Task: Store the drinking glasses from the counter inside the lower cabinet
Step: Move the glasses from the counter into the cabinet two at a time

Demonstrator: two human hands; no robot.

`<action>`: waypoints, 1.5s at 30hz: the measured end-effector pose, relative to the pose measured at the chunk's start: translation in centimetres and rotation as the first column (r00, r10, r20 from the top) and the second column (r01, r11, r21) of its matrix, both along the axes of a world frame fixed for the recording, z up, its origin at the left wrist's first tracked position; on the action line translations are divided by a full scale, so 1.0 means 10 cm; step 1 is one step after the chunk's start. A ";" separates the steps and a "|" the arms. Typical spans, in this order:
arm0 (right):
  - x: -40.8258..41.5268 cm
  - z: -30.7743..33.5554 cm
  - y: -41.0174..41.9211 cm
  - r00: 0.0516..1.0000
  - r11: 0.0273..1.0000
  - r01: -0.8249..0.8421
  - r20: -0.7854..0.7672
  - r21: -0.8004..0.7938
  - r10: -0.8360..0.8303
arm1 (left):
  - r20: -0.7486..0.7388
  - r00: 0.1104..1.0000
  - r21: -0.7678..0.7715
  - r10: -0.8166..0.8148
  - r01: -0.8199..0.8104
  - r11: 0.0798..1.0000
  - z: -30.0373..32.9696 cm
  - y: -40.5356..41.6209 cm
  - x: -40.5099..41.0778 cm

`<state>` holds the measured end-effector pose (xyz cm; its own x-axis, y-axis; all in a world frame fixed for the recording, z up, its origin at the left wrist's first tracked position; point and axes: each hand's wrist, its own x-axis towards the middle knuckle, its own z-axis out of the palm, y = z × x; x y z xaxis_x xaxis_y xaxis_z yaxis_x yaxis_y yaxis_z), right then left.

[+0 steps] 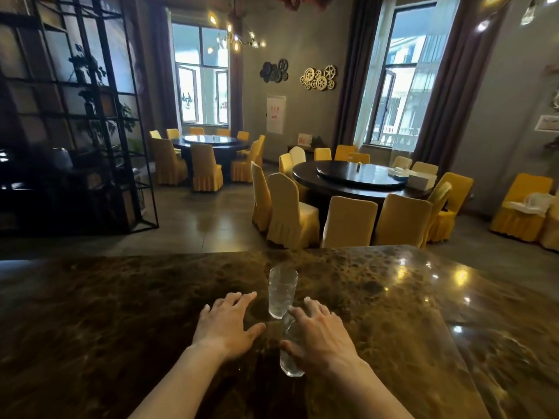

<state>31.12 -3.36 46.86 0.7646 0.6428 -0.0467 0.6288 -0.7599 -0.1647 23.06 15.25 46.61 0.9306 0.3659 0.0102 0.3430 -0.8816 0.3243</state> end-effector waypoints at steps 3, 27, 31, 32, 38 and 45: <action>0.24 -0.08 0.01 0.998 0.998 -0.062 -0.034 -0.008 0.062 | 0.023 1.000 0.002 -0.005 0.005 1.000 -0.05 -0.02 0.35; 0.81 -0.24 0.02 0.891 0.903 -0.408 -0.159 0.132 0.425 | -0.146 0.970 0.209 -0.195 0.223 0.952 -0.16 -0.06 1.75; 0.77 -0.22 -0.03 0.912 0.913 -0.391 -0.088 0.114 0.401 | -0.096 0.987 0.211 -0.128 0.145 0.967 -0.10 -0.07 1.45; 0.75 -0.22 -0.05 0.917 0.916 -0.385 -0.068 0.111 0.394 | -0.086 0.990 0.213 -0.108 0.124 0.969 -0.07 -0.07 1.34; 0.48 -0.14 -0.18 0.937 0.932 -0.346 -0.009 0.106 0.349 | -0.089 0.996 0.227 0.028 -0.007 0.974 0.26 -0.04 0.44; -0.18 0.08 -0.43 0.944 0.930 -0.329 0.032 0.164 0.328 | -0.082 0.996 0.182 0.042 -0.027 0.983 0.42 -0.26 -0.66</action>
